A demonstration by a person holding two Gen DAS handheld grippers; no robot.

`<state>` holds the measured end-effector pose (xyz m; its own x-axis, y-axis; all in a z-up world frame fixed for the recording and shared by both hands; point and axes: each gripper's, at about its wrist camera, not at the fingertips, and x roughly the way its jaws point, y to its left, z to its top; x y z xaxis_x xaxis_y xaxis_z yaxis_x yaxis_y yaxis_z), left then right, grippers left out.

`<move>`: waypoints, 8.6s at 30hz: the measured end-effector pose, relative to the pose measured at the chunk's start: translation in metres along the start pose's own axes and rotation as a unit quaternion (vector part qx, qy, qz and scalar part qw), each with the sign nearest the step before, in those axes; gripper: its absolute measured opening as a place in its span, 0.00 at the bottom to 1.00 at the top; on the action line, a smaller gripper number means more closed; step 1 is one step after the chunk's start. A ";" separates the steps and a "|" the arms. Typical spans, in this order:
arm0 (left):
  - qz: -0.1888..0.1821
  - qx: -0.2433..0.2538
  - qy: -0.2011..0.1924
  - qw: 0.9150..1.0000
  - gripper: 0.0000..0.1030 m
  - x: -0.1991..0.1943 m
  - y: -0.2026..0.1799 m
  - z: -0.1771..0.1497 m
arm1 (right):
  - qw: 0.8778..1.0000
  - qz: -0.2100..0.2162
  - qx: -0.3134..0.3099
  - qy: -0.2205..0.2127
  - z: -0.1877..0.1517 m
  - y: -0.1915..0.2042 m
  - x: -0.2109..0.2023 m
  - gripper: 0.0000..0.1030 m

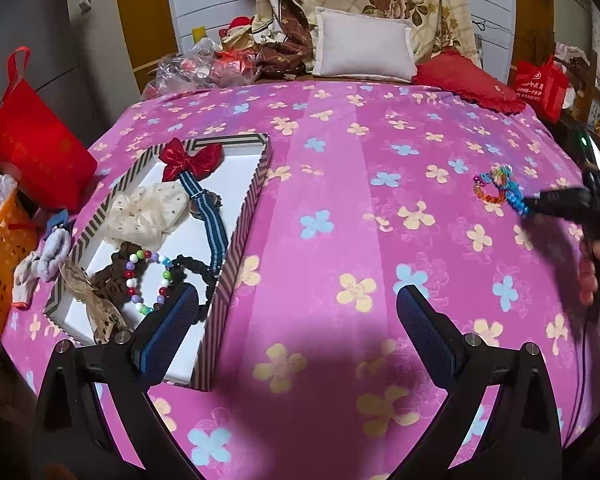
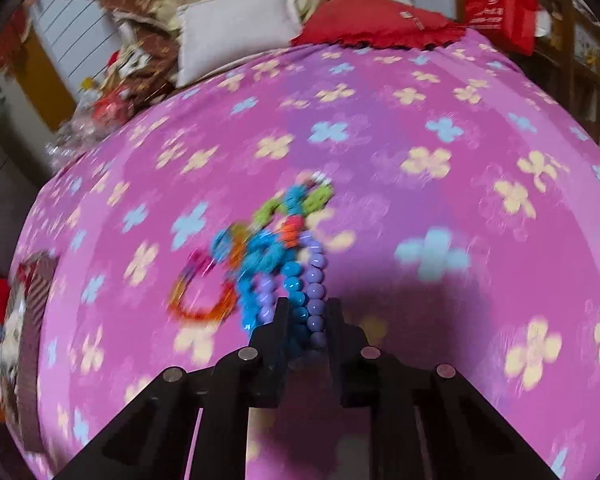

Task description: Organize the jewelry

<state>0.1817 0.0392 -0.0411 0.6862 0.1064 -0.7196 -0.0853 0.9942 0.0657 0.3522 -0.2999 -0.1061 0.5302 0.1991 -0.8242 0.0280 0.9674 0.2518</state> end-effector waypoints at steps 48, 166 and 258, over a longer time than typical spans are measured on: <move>-0.123 0.086 0.149 0.978 0.08 0.140 -0.159 0.072 | 0.995 0.022 0.050 -0.088 -0.050 -0.057 -0.077 0.54; -0.152 -0.208 0.096 0.961 0.45 0.106 0.194 0.049 | 0.982 0.065 -0.169 0.057 0.018 0.414 0.068 0.45; -0.094 0.004 0.097 0.991 0.45 0.087 0.002 0.018 | 0.993 -0.110 -0.031 0.018 -0.025 0.039 -0.002 0.08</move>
<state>0.2540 0.0510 -0.0914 0.5374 -0.0859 -0.8389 0.0371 0.9962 -0.0783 0.3311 -0.2583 -0.1072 0.4866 -0.0148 -0.8735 0.0867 0.9957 0.0315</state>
